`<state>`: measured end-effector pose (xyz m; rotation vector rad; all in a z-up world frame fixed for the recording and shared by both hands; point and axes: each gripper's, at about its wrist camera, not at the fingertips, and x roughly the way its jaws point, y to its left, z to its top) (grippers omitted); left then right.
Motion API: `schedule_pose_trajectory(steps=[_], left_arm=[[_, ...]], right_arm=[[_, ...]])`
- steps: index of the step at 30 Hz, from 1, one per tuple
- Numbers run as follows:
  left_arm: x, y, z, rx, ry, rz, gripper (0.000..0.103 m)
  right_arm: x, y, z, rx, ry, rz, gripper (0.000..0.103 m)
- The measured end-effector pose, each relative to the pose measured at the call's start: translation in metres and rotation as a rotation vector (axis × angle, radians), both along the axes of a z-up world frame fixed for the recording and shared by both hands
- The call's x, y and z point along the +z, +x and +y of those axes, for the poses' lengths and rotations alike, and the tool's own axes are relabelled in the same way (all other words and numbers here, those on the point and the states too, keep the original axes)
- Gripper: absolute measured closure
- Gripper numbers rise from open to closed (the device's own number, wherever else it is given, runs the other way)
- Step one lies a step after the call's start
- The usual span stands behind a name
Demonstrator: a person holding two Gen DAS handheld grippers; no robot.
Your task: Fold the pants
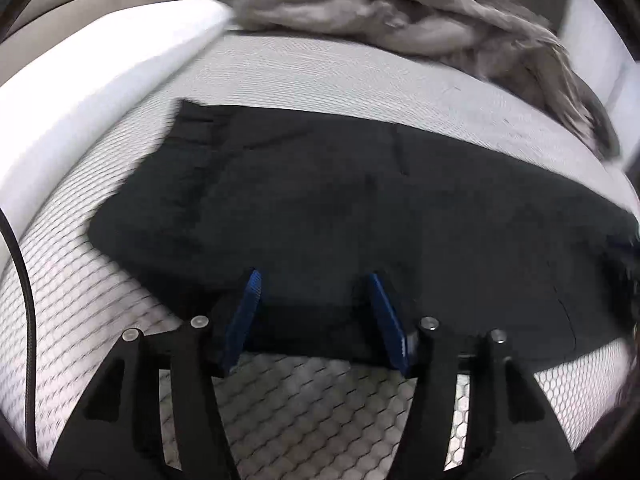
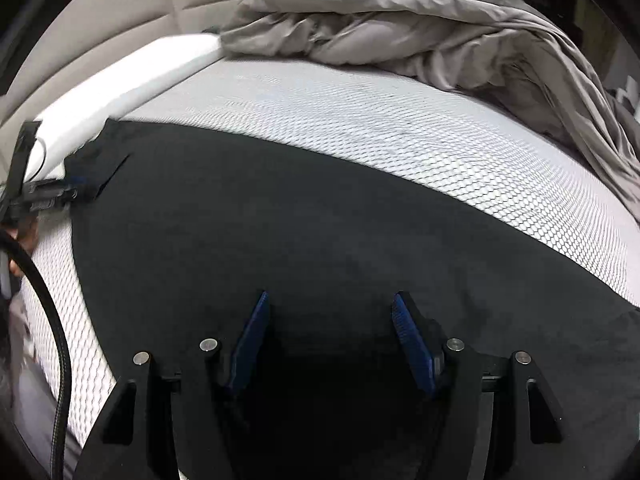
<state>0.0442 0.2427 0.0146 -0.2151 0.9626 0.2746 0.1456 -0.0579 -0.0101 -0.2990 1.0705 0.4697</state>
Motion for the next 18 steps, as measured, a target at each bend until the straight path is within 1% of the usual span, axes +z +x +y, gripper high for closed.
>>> schedule_pose_trajectory(steps=[1,2,4,6,9,10,11,13,15,16,17,18], left_arm=[[0.005,-0.006,-0.001,0.031,0.023,-0.003,0.049],[0.01,-0.014,-0.005,0.04,0.022,-0.019,0.049],[0.02,-0.023,-0.012,0.03,-0.012,-0.054,0.049],[0.031,-0.043,-0.032,-0.009,-0.03,-0.096,0.048],[0.04,-0.052,-0.072,-0.098,-0.04,-0.135,0.047],[0.041,-0.051,-0.091,-0.141,-0.07,-0.145,0.044],[0.043,-0.037,-0.104,-0.168,-0.098,-0.153,0.04],[0.044,-0.023,-0.131,-0.201,-0.117,-0.15,0.04],[0.038,-0.009,-0.17,-0.249,-0.143,-0.127,0.04],[0.033,0.0,-0.188,-0.283,-0.157,-0.131,0.039],[0.029,0.006,-0.202,-0.315,-0.167,-0.124,0.037],[0.02,0.013,-0.213,-0.322,-0.161,-0.098,0.035]], right_arm=[[-0.002,-0.005,0.0,0.012,-0.043,-0.007,0.038],[-0.005,-0.01,-0.001,0.017,-0.078,-0.013,0.038],[-0.012,-0.02,-0.013,0.003,-0.144,-0.024,0.038],[-0.011,-0.028,-0.033,-0.024,-0.157,-0.033,0.036],[-0.005,-0.039,-0.059,-0.072,-0.183,-0.05,0.036],[-0.001,-0.044,-0.067,-0.096,-0.176,-0.052,0.036],[0.004,-0.05,-0.073,-0.115,-0.164,-0.051,0.036],[0.013,-0.062,-0.075,-0.116,-0.137,-0.061,0.036],[0.02,-0.075,-0.067,-0.058,-0.099,-0.068,0.036],[0.02,-0.079,-0.064,-0.039,-0.088,-0.064,0.036],[0.017,-0.083,-0.062,-0.027,-0.092,-0.055,0.036],[0.014,-0.085,-0.062,-0.028,-0.105,-0.047,0.036]])
